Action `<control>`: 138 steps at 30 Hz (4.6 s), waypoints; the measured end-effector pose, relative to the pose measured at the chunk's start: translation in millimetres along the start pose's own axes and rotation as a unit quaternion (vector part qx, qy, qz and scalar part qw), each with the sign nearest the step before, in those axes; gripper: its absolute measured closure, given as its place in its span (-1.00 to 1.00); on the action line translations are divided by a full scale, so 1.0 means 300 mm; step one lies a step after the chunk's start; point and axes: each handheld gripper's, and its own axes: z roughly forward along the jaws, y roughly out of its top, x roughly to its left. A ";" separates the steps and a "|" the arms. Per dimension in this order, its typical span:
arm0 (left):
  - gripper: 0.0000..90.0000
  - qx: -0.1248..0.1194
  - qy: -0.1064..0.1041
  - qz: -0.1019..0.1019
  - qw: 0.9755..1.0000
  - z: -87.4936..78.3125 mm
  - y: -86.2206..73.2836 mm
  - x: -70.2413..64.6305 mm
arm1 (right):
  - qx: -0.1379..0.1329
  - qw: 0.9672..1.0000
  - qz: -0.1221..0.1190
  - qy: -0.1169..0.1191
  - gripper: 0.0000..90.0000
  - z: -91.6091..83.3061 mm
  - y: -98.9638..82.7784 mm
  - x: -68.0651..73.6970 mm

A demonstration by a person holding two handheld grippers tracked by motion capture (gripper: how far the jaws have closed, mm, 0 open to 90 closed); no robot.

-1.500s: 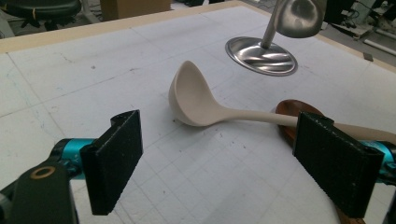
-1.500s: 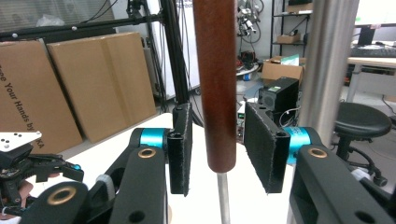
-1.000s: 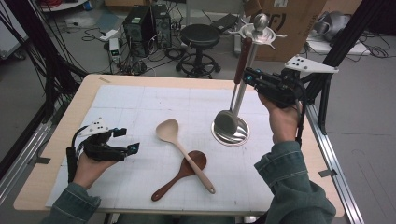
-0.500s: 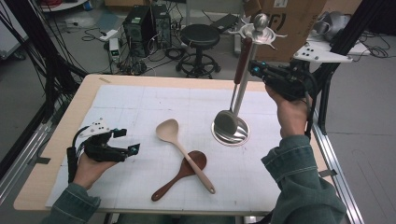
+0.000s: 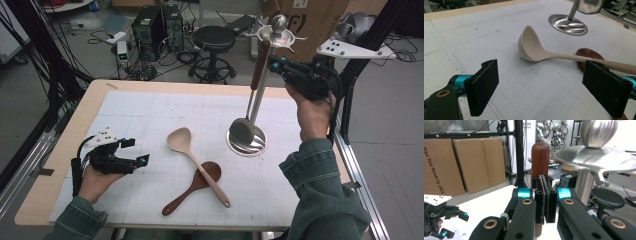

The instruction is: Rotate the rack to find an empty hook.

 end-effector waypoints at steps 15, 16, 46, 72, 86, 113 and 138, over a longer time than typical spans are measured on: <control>-0.68 0.000 0.000 0.000 1.000 0.002 0.000 -0.003 | -0.006 1.000 -0.003 -0.007 0.99 0.021 0.014 0.013; -0.68 -0.001 0.000 0.000 1.000 0.001 0.001 -0.003 | -0.006 1.000 -0.004 -0.008 0.99 0.023 0.015 0.014; -0.68 -0.002 0.001 0.000 1.000 -0.002 -0.001 0.001 | -0.006 1.000 -0.007 0.002 0.99 0.012 -0.005 0.007; -0.68 0.001 0.002 0.000 1.000 0.003 -0.003 0.001 | -0.024 0.999 -0.002 0.038 0.99 -0.113 -0.029 -0.120; -0.68 -0.001 0.002 0.000 1.000 0.000 -0.003 0.002 | -0.026 0.999 -0.013 0.034 0.99 -0.115 0.012 -0.113; -0.68 -0.005 0.002 -0.002 1.000 -0.004 -0.001 0.003 | -0.007 0.999 -0.031 0.043 0.99 0.007 0.047 -0.023; -0.68 -0.006 0.002 0.000 1.000 -0.007 -0.001 0.003 | -0.012 0.999 -0.023 0.040 0.99 0.030 0.026 -0.014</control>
